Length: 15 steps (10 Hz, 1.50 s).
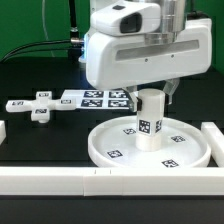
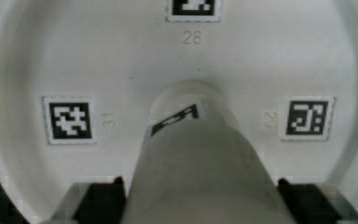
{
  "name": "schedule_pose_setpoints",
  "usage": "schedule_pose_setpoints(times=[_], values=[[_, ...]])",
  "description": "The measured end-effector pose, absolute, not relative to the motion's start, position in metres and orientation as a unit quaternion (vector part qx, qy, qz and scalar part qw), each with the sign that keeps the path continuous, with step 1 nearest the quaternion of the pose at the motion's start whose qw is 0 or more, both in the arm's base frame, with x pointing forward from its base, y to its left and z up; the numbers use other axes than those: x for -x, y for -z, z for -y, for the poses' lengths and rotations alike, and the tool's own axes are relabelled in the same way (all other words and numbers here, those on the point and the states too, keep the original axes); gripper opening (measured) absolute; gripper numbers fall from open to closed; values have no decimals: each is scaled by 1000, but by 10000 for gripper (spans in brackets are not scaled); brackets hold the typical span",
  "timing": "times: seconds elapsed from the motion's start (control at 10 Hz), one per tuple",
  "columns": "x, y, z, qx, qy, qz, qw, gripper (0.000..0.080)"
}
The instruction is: Assemble round table
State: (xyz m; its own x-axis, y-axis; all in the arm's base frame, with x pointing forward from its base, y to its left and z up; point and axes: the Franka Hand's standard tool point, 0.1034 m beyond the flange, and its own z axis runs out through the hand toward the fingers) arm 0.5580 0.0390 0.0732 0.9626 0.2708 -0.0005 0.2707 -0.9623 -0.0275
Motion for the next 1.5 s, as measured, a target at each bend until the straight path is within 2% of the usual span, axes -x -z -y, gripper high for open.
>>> schedule_pose_setpoints(times=[0.3, 0.9, 1.4, 1.5], values=[[-558, -73, -38, 998, -4, -53, 32, 409], [-558, -72, -39, 962, -13, -269, 38, 409], [-557, -72, -39, 828, -36, -554, 75, 409], [-558, -72, -40, 811, -39, -580, 75, 409]])
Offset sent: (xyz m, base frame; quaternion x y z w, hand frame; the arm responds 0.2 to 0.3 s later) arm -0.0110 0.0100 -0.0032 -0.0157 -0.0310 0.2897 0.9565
